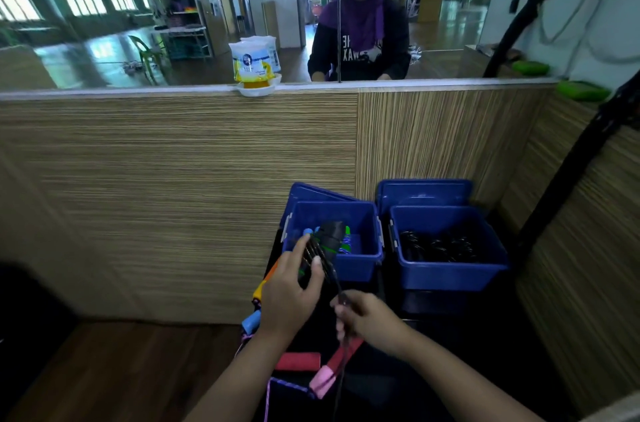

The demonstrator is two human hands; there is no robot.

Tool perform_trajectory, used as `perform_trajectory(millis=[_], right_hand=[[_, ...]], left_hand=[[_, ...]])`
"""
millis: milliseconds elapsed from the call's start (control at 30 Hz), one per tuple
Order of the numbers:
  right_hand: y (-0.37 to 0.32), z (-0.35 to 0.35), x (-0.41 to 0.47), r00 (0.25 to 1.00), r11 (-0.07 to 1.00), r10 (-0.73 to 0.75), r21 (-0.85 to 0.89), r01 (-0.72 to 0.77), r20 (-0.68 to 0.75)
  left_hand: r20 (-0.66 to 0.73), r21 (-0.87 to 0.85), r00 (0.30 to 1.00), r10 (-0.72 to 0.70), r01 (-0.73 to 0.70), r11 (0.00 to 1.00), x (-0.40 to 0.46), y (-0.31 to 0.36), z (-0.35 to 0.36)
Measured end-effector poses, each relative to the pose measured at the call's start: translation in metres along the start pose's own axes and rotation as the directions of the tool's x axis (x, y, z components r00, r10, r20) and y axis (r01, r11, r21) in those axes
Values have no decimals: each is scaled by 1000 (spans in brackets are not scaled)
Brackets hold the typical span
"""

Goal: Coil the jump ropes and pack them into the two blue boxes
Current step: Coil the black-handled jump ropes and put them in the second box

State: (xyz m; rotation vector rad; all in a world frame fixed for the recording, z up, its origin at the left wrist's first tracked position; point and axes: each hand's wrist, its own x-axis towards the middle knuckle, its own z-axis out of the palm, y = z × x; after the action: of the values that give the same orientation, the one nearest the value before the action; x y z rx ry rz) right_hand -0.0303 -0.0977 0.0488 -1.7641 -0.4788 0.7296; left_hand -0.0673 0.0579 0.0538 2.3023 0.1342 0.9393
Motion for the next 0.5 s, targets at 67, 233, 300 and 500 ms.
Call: perform_trajectory(millis=[67, 233, 300, 500], right_hand=[[-4, 9, -8, 994, 986, 44, 153, -59, 101], [-3, 9, -16, 999, 998, 41, -41, -41, 8], [-6, 2, -13, 993, 904, -115, -418, 93, -28], [-28, -21, -2, 928, 516, -345, -796, 316, 144]], left_hand=[[-42, 16, 997, -58, 59, 998, 3, -2, 2], [-14, 215, 984, -177, 176, 961, 10, -20, -4], [130, 420, 988, -85, 22, 907, 3, -33, -6], [406, 356, 896, 181, -338, 871, -28, -48, 3]])
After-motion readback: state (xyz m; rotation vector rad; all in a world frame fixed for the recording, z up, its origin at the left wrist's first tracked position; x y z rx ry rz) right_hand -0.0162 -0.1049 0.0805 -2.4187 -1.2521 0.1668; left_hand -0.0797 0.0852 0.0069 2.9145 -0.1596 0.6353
